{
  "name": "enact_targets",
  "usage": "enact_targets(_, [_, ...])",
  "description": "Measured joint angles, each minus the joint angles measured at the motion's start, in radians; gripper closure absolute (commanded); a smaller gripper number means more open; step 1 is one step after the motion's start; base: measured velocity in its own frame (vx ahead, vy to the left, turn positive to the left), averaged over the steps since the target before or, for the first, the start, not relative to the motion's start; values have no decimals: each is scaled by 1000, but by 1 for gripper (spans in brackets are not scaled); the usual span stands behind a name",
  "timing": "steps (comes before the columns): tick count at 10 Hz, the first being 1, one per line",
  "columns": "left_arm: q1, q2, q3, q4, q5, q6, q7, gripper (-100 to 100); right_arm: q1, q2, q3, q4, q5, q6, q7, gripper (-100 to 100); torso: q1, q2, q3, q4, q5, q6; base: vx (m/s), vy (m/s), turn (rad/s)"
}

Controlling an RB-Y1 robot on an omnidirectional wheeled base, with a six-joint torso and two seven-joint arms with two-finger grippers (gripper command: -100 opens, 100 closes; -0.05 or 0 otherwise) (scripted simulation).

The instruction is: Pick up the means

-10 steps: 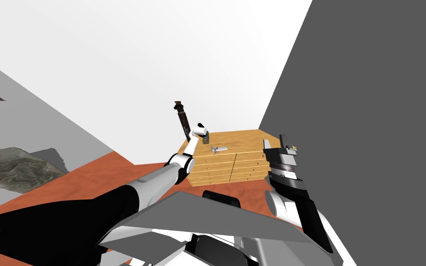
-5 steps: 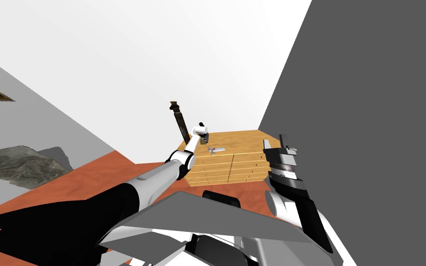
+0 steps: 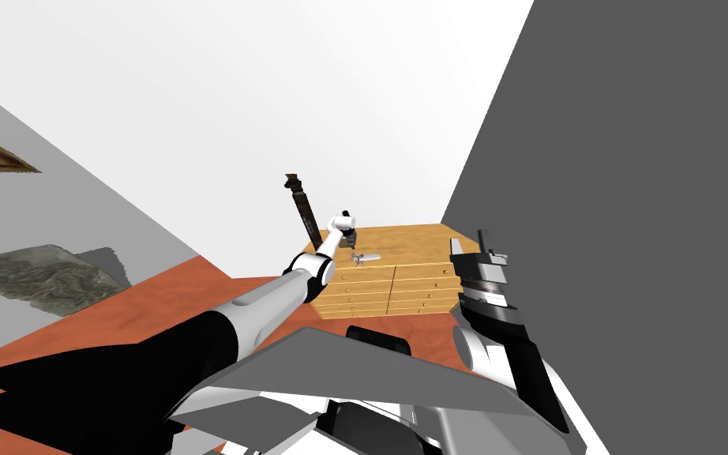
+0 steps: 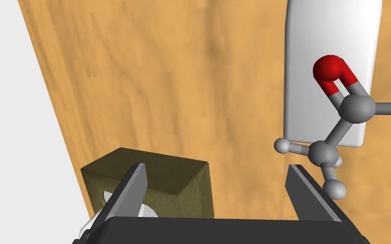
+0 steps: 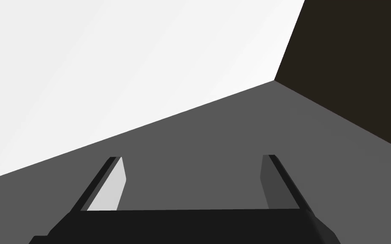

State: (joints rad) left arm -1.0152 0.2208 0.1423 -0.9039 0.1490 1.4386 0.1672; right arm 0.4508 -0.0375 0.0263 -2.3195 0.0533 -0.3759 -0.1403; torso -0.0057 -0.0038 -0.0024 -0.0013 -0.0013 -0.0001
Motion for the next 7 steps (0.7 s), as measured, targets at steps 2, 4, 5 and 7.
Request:
enact_targets(2, [-12, -1, 1, 35, 0, 42, 11, -100, 0, 0, 0, 0, 0, 0, 0, 0, -1, 1, 1, 0, 0, 0, 30, -97, 33])
enact_targets(4, [-32, -2, 2, 95, 0, 68, 20, -100, 0, 0, 0, 0, 0, 0, 0, 0, 1, 1, 0, 0, 0, 0, 45, -81, 25])
enact_targets(5, [-38, -3, 2, 118, 0, 78, 25, -100, 0, 0, 0, 0, 0, 0, 0, 0, 1, 1, 0, 0, 0, 0, 46, -97, 28])
enact_targets(7, [-47, -5, 2, 160, 0, 105, 35, -100, 0, 0, 0, 0, 0, 0, 0, 0, 1, 1, 0, 0, 0, 0, 37, -84, 26])
